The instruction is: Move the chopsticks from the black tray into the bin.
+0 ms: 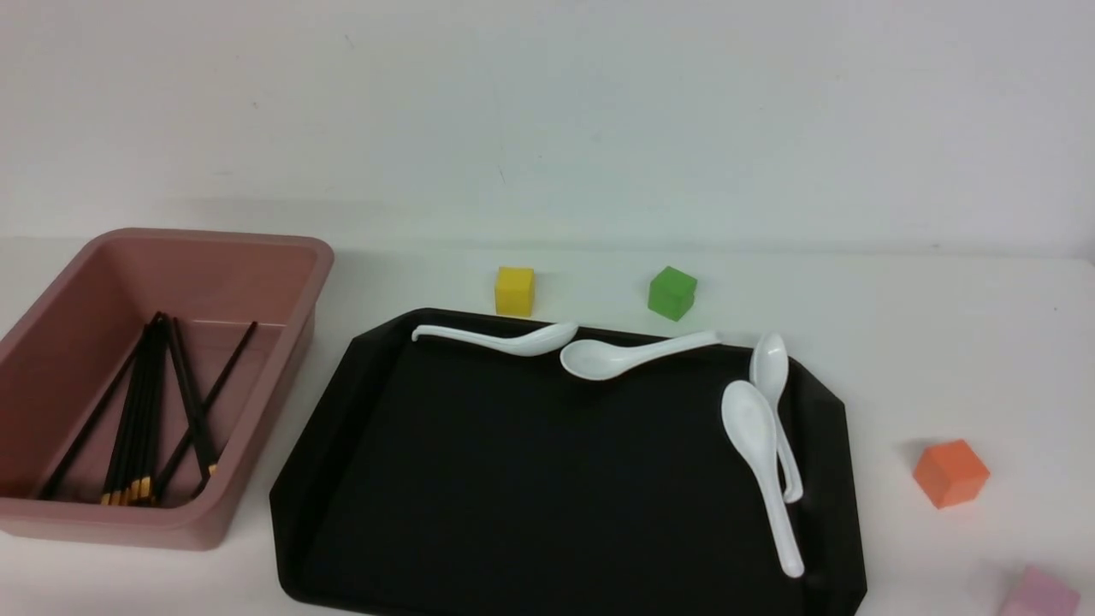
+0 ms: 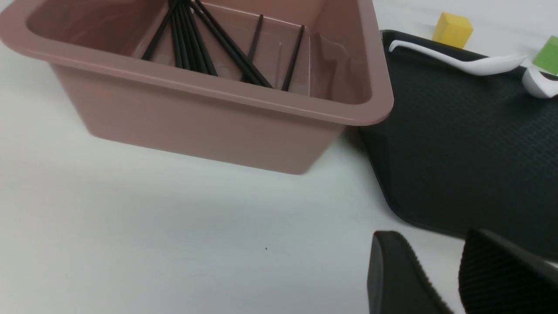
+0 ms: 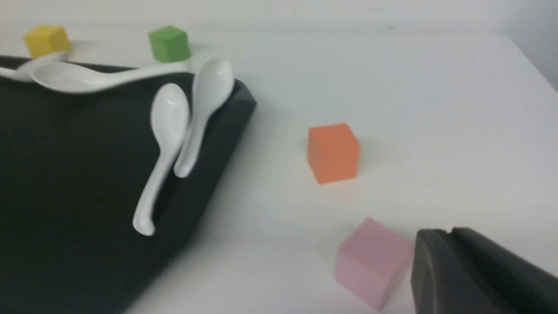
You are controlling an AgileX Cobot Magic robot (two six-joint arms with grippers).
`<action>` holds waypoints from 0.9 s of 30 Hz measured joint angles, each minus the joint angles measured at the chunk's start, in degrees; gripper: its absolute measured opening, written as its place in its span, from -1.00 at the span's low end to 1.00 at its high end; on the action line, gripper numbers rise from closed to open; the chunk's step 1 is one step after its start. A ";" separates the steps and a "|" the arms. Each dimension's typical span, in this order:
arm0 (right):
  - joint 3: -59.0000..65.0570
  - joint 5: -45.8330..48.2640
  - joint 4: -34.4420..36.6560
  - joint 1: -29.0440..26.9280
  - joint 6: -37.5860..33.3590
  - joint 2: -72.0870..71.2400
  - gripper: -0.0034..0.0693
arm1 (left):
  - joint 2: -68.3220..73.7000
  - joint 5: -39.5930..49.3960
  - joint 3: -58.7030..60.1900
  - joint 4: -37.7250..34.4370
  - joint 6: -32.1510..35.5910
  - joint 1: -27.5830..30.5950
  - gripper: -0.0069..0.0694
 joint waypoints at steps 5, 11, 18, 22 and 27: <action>-0.21 1.14 0.11 0.00 -0.05 0.00 -0.73 | 0.00 0.00 0.00 0.00 0.00 0.00 -0.19; -0.23 1.21 0.17 0.00 -0.05 0.00 -0.71 | 0.00 0.00 0.00 0.00 0.00 0.00 -0.19; -0.27 1.23 0.31 0.00 -0.05 0.00 -0.68 | 0.00 0.00 0.00 0.00 0.00 0.00 -0.19; -0.27 1.27 0.31 0.05 -0.05 0.00 -0.67 | 0.00 0.00 0.00 0.00 0.00 0.00 -0.19; -0.27 1.27 0.38 0.10 -0.05 0.00 -0.65 | 0.00 0.00 0.00 0.00 0.00 0.00 -0.19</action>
